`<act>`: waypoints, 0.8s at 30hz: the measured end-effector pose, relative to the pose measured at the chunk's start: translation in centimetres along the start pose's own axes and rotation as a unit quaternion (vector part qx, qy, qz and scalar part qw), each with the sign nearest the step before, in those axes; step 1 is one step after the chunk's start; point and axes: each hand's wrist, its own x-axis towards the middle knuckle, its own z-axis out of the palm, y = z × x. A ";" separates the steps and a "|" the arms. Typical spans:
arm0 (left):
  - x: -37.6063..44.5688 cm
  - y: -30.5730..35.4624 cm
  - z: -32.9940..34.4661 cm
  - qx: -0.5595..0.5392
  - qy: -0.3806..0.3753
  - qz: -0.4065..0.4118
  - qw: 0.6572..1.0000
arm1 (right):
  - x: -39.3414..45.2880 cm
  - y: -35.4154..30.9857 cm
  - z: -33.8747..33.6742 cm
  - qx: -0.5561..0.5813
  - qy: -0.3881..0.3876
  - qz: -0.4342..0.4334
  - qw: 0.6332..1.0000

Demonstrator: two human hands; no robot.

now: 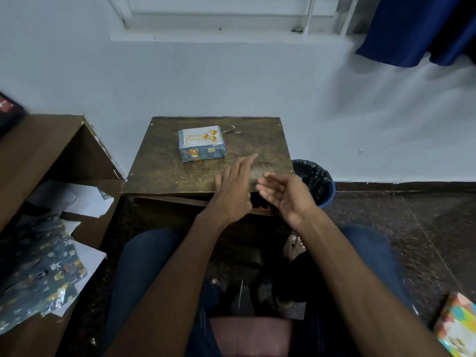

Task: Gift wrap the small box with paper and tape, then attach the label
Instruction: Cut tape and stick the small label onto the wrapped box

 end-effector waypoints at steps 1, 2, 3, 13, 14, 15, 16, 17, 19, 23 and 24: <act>-0.1 -0.3 -0.2 0.028 -0.048 -0.001 0.998 | 0.5 -0.3 0.3 -0.014 0.011 -0.032 0.999; -0.3 -0.4 -0.1 0.065 -0.085 -0.001 0.994 | 0.9 -0.5 0.6 -0.019 0.017 -0.053 0.998; -0.4 -0.5 0.2 0.103 -0.107 -0.002 0.989 | 1.3 -0.8 0.9 -0.023 0.019 -0.065 0.997; 3.3 0.5 -1.8 0.125 -0.043 -0.023 0.991 | 6.2 -0.8 3.4 -0.188 0.076 -0.134 0.970; 4.1 0.3 -2.7 0.126 -0.030 -0.026 0.991 | 6.7 -1.1 3.9 -0.210 0.078 -0.146 0.964; 5.0 -0.2 -3.4 0.128 -0.018 -0.033 0.991 | 7.2 -1.4 4.5 -0.232 0.080 -0.159 0.956; 5.9 -0.8 -4.1 0.129 -0.004 -0.041 0.991 | 7.7 -1.7 5.2 -0.253 0.081 -0.174 0.948; 6.9 -1.5 -4.7 0.127 0.014 -0.046 0.991 | 8.4 -2.1 5.9 -0.273 0.081 -0.191 0.939; 8.8 -3.1 -5.7 0.115 0.060 -0.050 0.990 | 10.1 -2.9 7.2 -0.324 0.081 -0.227 0.915; 11.8 -6.8 -7.0 0.153 0.054 -0.107 0.981 | 14.3 -4.0 9.3 -0.388 0.085 -0.250 0.883; 11.9 -7.9 -7.3 0.165 0.028 -0.135 0.977 | 15.1 -4.0 9.9 -0.391 0.088 -0.247 0.882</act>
